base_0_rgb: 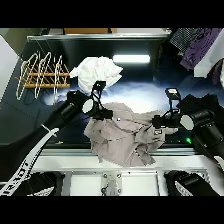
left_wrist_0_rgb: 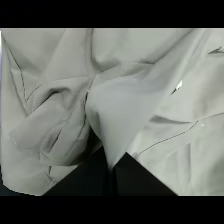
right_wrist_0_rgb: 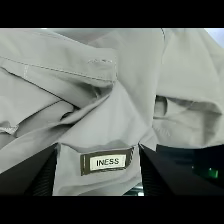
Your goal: Fold the clothes and pants, and hang the long-sleeved shirts on hangers.
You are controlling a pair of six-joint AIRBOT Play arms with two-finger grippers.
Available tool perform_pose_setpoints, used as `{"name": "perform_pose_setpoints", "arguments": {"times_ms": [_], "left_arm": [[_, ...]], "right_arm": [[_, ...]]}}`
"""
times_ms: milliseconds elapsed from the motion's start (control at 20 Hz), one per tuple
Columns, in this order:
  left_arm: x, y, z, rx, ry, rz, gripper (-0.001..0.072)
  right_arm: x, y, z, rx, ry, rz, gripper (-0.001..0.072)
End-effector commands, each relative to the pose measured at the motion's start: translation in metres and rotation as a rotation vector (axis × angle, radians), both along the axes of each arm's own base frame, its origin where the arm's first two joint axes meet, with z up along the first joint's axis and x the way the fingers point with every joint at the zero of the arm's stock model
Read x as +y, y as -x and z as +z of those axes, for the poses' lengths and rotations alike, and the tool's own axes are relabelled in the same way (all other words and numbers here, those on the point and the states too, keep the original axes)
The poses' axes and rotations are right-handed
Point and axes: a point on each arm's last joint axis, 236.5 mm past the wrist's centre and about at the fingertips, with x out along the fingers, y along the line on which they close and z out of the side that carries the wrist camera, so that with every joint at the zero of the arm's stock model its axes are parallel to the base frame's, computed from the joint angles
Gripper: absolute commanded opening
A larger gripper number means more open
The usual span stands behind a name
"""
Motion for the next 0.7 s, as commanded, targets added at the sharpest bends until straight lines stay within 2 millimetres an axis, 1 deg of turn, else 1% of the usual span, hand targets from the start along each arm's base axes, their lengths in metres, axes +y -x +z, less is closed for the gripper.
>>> {"name": "perform_pose_setpoints", "arguments": {"times_ms": [0,50,200,300,400,500,650], "left_arm": [[0.0,0.0,-0.003,0.005,-0.004,-0.003,0.0014],[0.001,0.0,-0.003,0.006,-0.005,-0.003,0.0014],[0.0,0.0,-0.003,0.004,-0.006,-0.011,0.0014],[0.001,0.0,-0.003,0.003,-0.008,-0.016,0.0014],[0.001,0.001,-0.003,0.005,-0.009,-0.017,0.0014],[0.001,0.001,-0.003,0.007,-0.011,-0.017,0.0014],[0.002,0.002,-0.004,0.009,-0.013,-0.018,0.0014]], "right_arm": [[0.016,-0.006,-0.004,-0.037,0.02,0.231,0.0537],[0.018,-0.011,-0.006,-0.048,0.038,0.282,0.0537],[0.009,-0.034,-0.019,-0.003,0.039,0.248,0.0538],[0.009,-0.05,-0.032,0.064,-0.008,0.245,0.0538],[0.009,-0.061,-0.048,0.151,-0.078,0.232,0.0537],[0.011,-0.061,-0.063,0.247,-0.126,0.247,0.0538],[0.016,-0.048,-0.079,0.343,-0.142,0.302,0.0537]]}}
